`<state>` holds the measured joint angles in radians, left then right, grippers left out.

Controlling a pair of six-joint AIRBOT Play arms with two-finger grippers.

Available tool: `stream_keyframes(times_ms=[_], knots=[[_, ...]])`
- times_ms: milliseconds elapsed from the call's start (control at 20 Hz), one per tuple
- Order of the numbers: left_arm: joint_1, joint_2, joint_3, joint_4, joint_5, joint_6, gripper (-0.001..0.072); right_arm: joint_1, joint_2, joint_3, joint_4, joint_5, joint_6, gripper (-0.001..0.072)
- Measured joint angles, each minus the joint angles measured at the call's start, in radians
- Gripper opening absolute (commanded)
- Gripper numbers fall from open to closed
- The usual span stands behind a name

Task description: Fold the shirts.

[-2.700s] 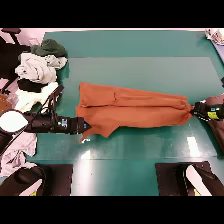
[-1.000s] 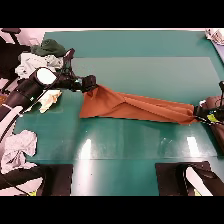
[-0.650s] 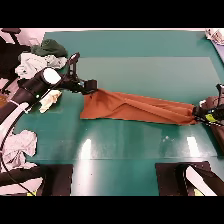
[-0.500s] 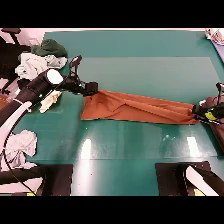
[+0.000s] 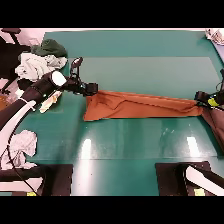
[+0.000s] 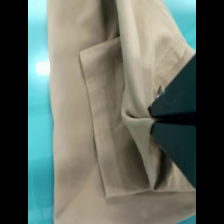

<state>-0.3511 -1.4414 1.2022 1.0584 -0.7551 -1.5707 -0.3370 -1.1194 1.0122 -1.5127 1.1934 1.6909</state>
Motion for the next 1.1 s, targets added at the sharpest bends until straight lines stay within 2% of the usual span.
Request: stream_keyframes(times_ms=[200, 450, 500, 550, 600, 750, 800, 850, 900, 950, 1050, 1100], knots=[[0.0, -0.031, 0.0, 0.006, 0.03, -0.002, 0.0024, 0.04, -0.097, 0.041, -0.002, -0.033, -0.011, 0.0025], [0.0, -0.079, 0.0, 0.006, 0.08, -0.006, 0.0026, 0.089, -0.185, 0.074, -0.002, -0.145, -0.016, 0.0036], [0.0, -0.085, 0.0, 0.006, 0.087, -0.006, 0.0125, 0.093, -0.194, 0.076, -0.001, -0.167, -0.017, 0.0128], [0.001, -0.091, 0.002, 0.007, 0.093, -0.007, 0.0274, 0.097, -0.2, 0.078, -0.002, -0.194, -0.017, 0.0291], [0.001, -0.094, 0.005, 0.008, 0.099, -0.01, 0.0333, 0.097, -0.204, 0.08, -0.002, -0.217, -0.017, 0.0404], [0.011, -0.1, 0.034, 0.011, 0.101, -0.014, 0.0336, 0.074, -0.212, 0.082, -0.002, -0.265, -0.023, 0.0405], [0.016, -0.101, 0.052, 0.014, 0.09, -0.014, 0.0428, 0.061, -0.213, 0.082, -0.002, -0.271, -0.031, 0.0406], [0.021, -0.101, 0.073, 0.018, 0.072, -0.015, 0.0484, 0.048, -0.212, 0.082, -0.002, -0.27, -0.045, 0.0421], [0.027, -0.101, 0.1, 0.025, 0.046, -0.017, 0.0487, 0.031, -0.209, 0.082, -0.002, -0.259, -0.063, 0.054], [0.031, -0.101, 0.129, 0.034, 0.014, -0.017, 0.0487, 0.012, -0.204, 0.082, -0.002, -0.244, -0.08, 0.0625], [0.034, -0.1, 0.185, 0.043, -0.052, -0.017, 0.0486, -0.034, -0.181, 0.07, -0.001, -0.216, -0.102, 0.0642], [0.034, -0.1, 0.216, 0.045, -0.093, -0.017, 0.0485, -0.058, -0.164, 0.06, -0.001, -0.209, -0.109, 0.0705]])
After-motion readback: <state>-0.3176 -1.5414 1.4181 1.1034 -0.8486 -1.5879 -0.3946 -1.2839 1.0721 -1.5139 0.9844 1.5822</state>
